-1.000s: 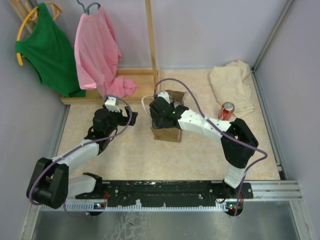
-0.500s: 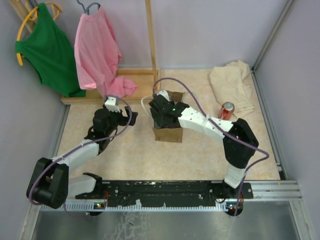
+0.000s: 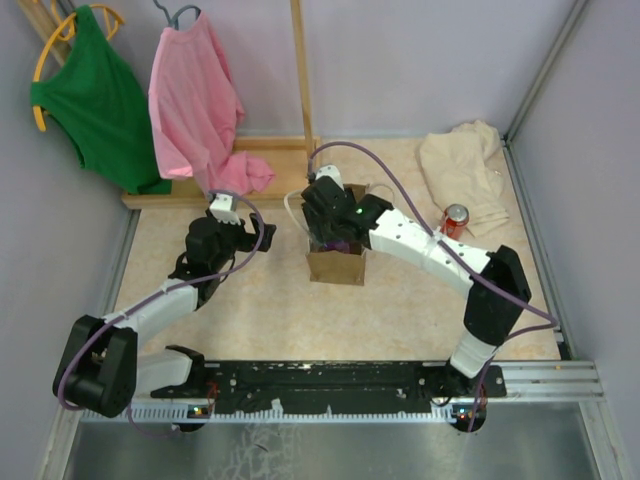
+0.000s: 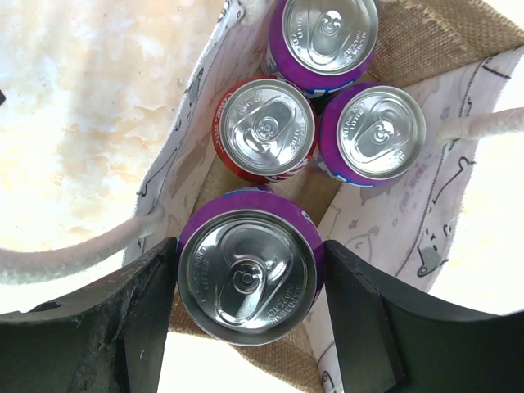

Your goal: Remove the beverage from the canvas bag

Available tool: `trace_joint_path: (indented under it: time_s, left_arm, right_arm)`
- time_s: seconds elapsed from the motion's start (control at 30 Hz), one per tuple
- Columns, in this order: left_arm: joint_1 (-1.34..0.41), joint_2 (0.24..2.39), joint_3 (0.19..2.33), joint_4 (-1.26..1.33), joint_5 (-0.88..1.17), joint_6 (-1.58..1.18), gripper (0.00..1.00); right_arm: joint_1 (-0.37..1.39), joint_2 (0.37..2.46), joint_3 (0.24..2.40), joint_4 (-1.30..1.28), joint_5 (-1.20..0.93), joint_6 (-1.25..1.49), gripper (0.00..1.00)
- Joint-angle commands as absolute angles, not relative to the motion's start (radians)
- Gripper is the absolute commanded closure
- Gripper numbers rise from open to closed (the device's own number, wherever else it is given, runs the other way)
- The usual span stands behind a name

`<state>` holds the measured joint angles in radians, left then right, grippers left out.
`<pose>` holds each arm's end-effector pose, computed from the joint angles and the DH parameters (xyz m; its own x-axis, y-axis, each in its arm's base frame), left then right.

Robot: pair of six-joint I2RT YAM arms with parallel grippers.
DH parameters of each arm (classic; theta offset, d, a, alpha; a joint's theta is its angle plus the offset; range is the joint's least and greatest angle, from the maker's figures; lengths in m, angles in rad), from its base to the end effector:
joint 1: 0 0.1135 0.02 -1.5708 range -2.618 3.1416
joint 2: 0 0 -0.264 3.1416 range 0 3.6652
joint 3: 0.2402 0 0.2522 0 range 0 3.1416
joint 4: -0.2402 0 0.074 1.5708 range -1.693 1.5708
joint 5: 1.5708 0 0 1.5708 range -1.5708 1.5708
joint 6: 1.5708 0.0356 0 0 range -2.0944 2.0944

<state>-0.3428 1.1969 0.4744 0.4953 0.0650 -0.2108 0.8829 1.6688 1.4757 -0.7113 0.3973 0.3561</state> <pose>0.2382 -0.0875 0.2176 -0.2901 -0.1182 -0.9497 0.3419 0.9141 -0.2182 0.2416 0.2723 0.3041 -0.6632 -0.3007 -0.6854 -0.3514 0.9336 -0.0696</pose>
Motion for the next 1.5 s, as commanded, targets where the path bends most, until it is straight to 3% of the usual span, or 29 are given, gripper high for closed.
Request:
trace_joint_path:
  time_s: [0.0,0.77,1.47]
  left_arm:
    - [-0.35,1.193,0.501,0.531,0.085,-0.219,0.0]
    - [-0.351,1.206,0.501,0.538,0.089,-0.22,0.0]
    - [-0.351,1.194,0.495,0.534,0.082,-0.215,0.0]
  right_arm:
    - [0.892,1.592,1.578,-0.653,0.461,0.321,1.0]
    - [0.864,1.57,1.619,-0.622,0.528,0.287,1.0]
    - [0.692,1.471,1.635,-0.352,0.569,0.181,1.0]
